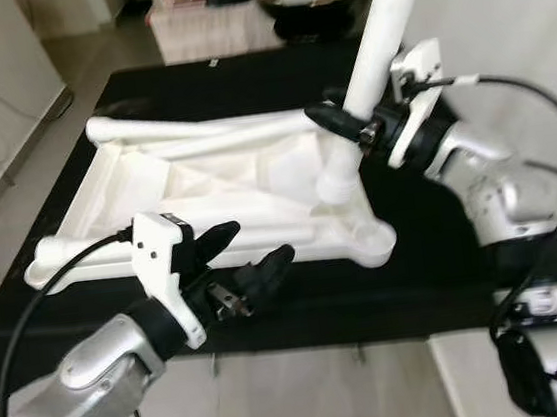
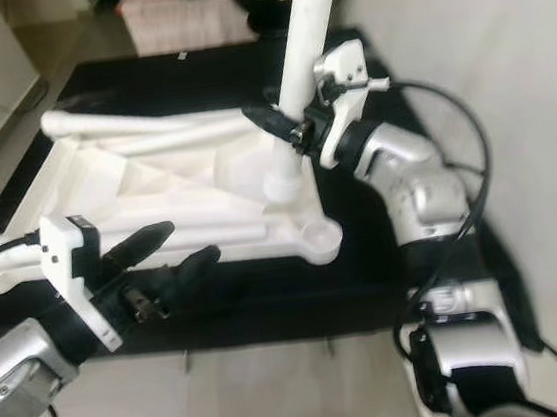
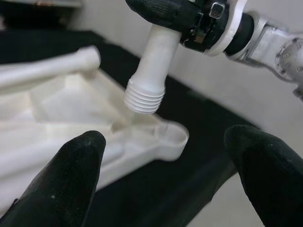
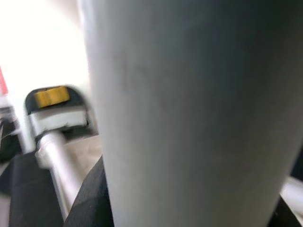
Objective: Building children table
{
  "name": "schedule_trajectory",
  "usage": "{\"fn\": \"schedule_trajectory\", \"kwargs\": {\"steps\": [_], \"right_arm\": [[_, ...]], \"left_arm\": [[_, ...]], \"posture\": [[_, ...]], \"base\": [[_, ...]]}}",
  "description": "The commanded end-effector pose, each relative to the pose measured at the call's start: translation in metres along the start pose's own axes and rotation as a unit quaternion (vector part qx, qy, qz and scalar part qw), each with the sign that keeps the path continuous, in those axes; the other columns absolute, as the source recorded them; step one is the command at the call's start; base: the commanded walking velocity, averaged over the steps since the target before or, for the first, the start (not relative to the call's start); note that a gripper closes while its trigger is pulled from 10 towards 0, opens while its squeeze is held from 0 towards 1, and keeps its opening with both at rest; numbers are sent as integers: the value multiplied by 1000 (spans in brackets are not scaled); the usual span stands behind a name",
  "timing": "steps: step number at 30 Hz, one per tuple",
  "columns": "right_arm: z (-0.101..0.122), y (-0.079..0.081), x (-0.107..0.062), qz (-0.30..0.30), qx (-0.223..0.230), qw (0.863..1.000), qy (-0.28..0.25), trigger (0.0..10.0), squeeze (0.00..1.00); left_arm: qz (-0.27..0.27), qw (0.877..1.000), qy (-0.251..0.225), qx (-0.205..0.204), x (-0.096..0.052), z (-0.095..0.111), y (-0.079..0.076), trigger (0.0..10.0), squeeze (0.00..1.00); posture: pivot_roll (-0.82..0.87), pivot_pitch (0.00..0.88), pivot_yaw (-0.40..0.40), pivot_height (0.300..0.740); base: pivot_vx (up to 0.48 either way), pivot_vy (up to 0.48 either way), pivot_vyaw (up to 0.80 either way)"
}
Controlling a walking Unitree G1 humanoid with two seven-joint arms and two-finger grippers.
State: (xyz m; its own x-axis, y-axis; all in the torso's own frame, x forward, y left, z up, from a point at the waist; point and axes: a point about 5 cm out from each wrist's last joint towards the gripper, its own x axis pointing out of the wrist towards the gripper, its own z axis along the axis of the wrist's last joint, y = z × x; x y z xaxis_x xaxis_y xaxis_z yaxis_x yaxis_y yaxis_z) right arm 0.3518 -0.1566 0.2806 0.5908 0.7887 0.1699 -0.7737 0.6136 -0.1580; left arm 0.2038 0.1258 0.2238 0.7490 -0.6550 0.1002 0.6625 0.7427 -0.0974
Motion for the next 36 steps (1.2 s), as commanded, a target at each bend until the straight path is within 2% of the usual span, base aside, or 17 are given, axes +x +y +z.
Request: {"fn": "schedule_trajectory", "kwargs": {"steps": [1,3,4,5,10,12,15,17,20,23,28,35,36], "right_arm": [[-2,5,-2,42,-17,999,10,10000,0],[2,4,-5,87,-15,996,13,10000,0],[2,4,-5,87,-15,996,13,10000,0],[8,0,-7,111,-8,994,7,10000,0],[10,-3,-8,123,-7,992,4,10000,0],[18,-17,-13,131,-17,991,10,10000,0],[23,-22,-17,137,-20,990,8,10000,0],[37,-29,-26,155,-28,988,-4,10000,0],[48,-32,-35,179,-37,983,-8,10000,0],[51,-31,-39,193,-41,980,-5,10000,0],[59,-24,-52,263,-46,964,10,10000,0],[60,-20,-53,280,-58,958,18,10000,0],[56,-14,-49,290,-67,954,28,10000,0]], "left_arm": [[12,1000,24,1,-6,-8,-8,10000,0],[13,999,50,-10,-14,-20,-19,10000,0],[13,999,50,-10,-14,-20,-19,10000,0],[15,998,69,-2,-19,-27,-27,10000,0],[20,997,74,2,-23,-31,-32,10000,0],[42,995,89,29,-31,-38,-37,10000,0],[47,994,93,41,-35,-40,-40,10000,0],[74,991,95,60,-41,-40,-41,10000,0],[97,988,95,68,-45,-39,-41,10000,0],[102,988,95,72,-46,-38,-42,10000,0],[110,987,94,76,-50,-40,-45,10000,0],[109,987,93,76,-50,-41,-45,10000,0],[110,987,90,75,-50,-42,-44,10000,0]], "posture": [[-7,292,57,740],[-2,313,60,740],[-2,313,60,740],[0,327,63,740],[0,327,63,740],[17,365,75,740],[25,376,77,740],[32,390,81,740],[37,401,87,740],[38,409,91,740],[36,410,99,740],[31,407,100,740],[26,403,102,740]], "base": [[0,0,0],[0,0,0],[0,0,0],[0,0,0],[0,0,0],[0,0,0],[0,0,0],[0,0,0],[0,0,0],[0,0,0],[0,0,0],[0,0,0],[0,0,0]]}}
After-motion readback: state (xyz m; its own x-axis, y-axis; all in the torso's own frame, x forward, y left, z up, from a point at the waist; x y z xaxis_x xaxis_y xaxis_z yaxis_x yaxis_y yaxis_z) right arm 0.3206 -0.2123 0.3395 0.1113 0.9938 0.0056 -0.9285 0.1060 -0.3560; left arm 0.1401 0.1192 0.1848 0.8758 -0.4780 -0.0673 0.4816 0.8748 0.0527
